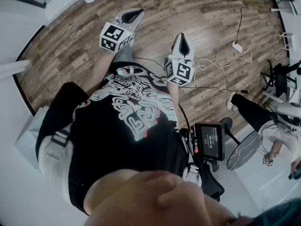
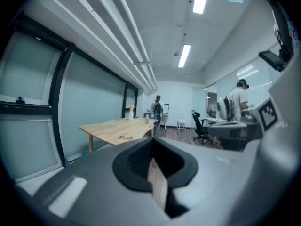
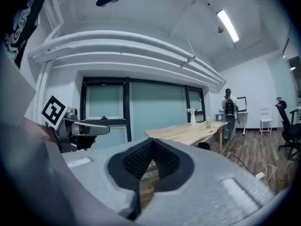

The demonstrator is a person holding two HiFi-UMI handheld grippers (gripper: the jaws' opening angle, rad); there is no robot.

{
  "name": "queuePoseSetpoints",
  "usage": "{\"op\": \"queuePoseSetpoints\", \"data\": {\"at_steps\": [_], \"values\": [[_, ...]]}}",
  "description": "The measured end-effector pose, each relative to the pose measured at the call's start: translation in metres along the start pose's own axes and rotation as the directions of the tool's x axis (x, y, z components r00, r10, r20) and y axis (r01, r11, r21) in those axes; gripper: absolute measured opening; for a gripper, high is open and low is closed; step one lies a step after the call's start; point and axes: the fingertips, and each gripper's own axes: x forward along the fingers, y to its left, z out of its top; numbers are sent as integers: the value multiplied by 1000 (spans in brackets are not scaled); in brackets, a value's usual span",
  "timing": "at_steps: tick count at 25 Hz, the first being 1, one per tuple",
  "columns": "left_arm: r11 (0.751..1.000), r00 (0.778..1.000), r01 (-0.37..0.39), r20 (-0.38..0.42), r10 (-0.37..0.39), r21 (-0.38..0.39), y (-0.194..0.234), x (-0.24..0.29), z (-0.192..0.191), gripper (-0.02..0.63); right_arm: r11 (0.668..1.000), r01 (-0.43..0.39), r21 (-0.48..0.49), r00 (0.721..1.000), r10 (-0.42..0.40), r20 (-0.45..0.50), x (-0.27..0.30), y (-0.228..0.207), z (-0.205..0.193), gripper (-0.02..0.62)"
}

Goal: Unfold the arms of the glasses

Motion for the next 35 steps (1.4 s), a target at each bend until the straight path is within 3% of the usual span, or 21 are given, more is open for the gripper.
{"op": "queuePoseSetpoints", "data": {"at_steps": [9,17,21,26,35], "values": [[1000,1000,-23,6,23,-9,-44,-16,-14,-11,997,-39,-64,999,39,-2,-44,0,-4,-2],[999,1000,-27,-8,27,40,-58,3,-8,-11,999,-39,8,999,40,-19,-44,-29,-13,-2],[994,998,-55,-21,57,92,-31,31,-8,-11,1000,-28,8,999,28,-37,-18,-46,-21,-2],[994,998,-67,-16,69,84,18,89,0,-11,998,-5,62,998,8,-56,40,-81,-29,-2],[996,998,35,-63,-30,79,150,261,27,-11,999,37,32,989,-32,-143,237,-132,-15,-2]]}}
